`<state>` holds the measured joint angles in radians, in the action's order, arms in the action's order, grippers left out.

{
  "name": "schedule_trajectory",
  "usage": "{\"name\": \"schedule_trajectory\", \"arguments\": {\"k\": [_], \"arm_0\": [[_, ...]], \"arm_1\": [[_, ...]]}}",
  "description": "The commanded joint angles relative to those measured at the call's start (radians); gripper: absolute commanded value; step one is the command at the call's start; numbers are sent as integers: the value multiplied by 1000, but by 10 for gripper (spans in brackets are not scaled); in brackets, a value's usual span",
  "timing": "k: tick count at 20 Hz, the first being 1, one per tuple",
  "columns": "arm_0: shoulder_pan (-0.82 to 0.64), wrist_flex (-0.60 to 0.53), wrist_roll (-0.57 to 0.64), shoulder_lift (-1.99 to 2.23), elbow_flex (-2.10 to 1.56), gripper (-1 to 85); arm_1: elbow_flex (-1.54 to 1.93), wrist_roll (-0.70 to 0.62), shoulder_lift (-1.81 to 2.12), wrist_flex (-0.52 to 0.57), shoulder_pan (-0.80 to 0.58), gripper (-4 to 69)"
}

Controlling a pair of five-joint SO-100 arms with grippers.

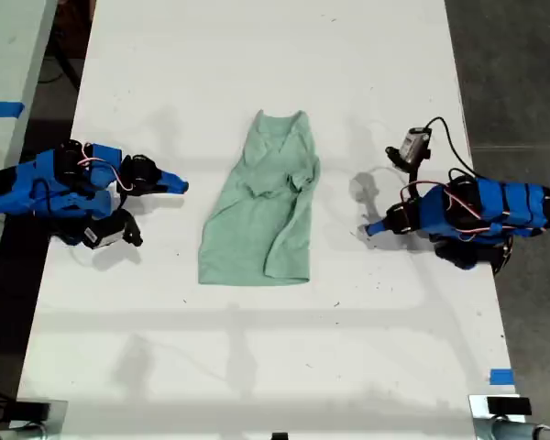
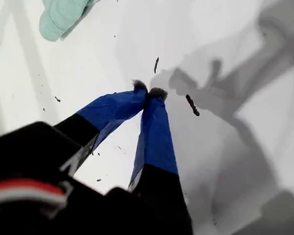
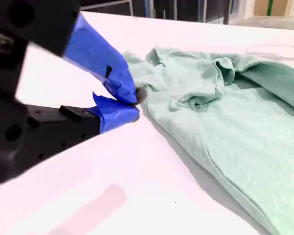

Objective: Fold t shirt

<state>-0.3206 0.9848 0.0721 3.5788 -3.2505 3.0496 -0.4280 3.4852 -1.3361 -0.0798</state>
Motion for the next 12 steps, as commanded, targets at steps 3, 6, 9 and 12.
{"name": "schedule_trajectory", "arguments": {"k": [3, 6, 9, 12], "arm_0": [[-2, -2, 3, 8, -43, -2], [-2, -2, 3, 8, -43, -2], [0, -2, 3, 8, -43, -2], [0, -2, 3, 8, -43, -2]], "arm_1": [[58, 0, 11, 0, -3, 15], [58, 2, 11, 0, -3, 15], [58, 5, 11, 0, -2, 15], [58, 5, 11, 0, 0, 15]]}}
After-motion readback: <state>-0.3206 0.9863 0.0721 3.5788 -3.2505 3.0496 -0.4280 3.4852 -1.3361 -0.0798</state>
